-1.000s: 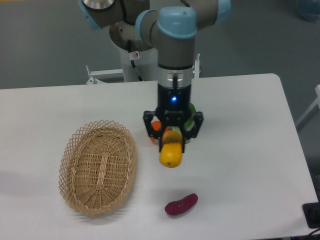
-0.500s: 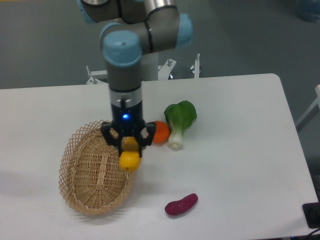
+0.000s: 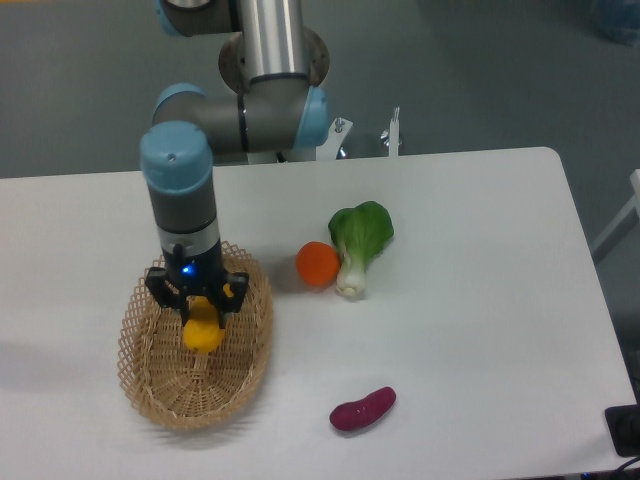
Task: Place the mango in the basket
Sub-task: 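Carry the mango over the wicker basket and lower it inside, then open the gripper to release the mango into the basket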
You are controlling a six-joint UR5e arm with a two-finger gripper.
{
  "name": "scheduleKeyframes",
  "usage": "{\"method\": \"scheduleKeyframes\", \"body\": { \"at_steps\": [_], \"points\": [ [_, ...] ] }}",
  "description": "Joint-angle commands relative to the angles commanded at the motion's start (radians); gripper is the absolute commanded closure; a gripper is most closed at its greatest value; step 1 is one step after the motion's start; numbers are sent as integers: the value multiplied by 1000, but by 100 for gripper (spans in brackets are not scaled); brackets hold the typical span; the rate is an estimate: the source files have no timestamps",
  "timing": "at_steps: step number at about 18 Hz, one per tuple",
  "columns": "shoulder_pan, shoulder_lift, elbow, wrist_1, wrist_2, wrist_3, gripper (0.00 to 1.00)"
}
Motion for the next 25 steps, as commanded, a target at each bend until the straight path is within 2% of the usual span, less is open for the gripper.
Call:
{"method": "scheduleKeyframes", "body": {
  "at_steps": [8,10,17,21,25],
  "points": [
    [-12,-26,-2,0,23,8,49],
    [-12,-29,-2,0,23,9,46],
    [-12,-28,17,2,86,14,1],
    [-9,-20,34,0,91,15,0],
    [34,12,61,-9,112,106,0]
  ]
}}
